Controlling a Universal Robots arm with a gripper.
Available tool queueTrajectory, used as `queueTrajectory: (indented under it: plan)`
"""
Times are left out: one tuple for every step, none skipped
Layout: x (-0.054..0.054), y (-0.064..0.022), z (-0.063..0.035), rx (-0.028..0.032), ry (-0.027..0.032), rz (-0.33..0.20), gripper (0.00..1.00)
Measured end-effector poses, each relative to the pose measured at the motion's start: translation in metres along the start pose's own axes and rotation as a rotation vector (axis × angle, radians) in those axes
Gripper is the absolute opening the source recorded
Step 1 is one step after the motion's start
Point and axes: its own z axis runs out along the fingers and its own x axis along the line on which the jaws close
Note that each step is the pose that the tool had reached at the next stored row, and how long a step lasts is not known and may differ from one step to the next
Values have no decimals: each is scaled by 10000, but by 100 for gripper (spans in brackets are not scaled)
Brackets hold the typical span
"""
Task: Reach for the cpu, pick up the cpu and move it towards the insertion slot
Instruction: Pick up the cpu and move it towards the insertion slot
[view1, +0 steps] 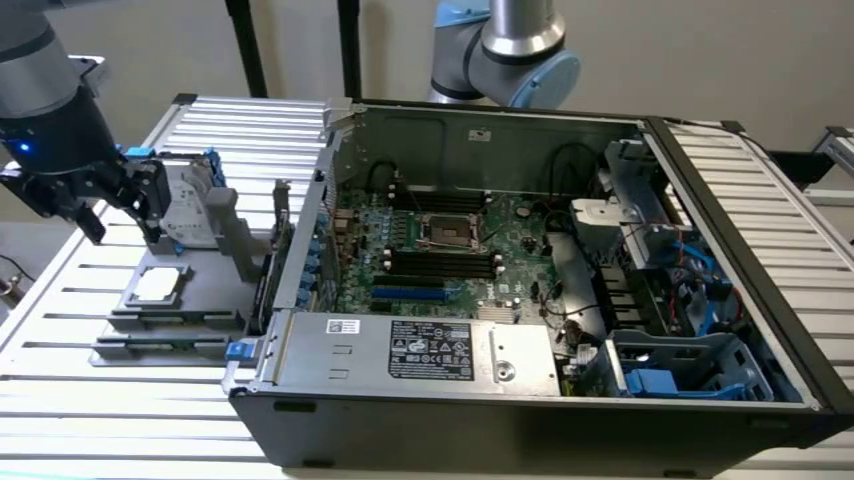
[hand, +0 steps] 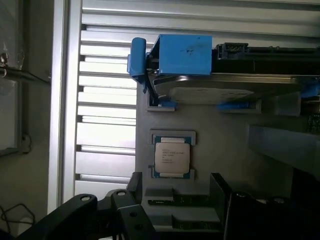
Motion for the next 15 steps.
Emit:
queueTrajectory:
  plan:
    - [0, -1, 20, 0, -1, -9, 65]
    - [0, -1, 38, 0, 0, -17, 65]
    - [-1, -2, 55, 0, 1, -25, 65]
    - [-1, -3, 73, -1, 0, -33, 65]
    - [-1, -3, 91, 0, 1, -41, 65]
    - [-1, -4, 109, 0, 1, -49, 65]
    - [-1, -5, 128, 0, 2, -58, 65]
    - [-1, -5, 146, 0, 2, -65, 65]
    - [-2, -6, 165, 0, 3, -73, 65]
    - [-2, -7, 183, 0, 1, -81, 65]
    - [-2, -7, 201, 0, 2, -89, 65]
    - [-2, -8, 219, 0, 3, -94, 65]
    - [-2, -9, 237, 0, 3, -96, 65]
    - [-2, -9, 255, 1, 3, -97, 65]
    - [-2, -10, 274, 0, 2, -97, 65]
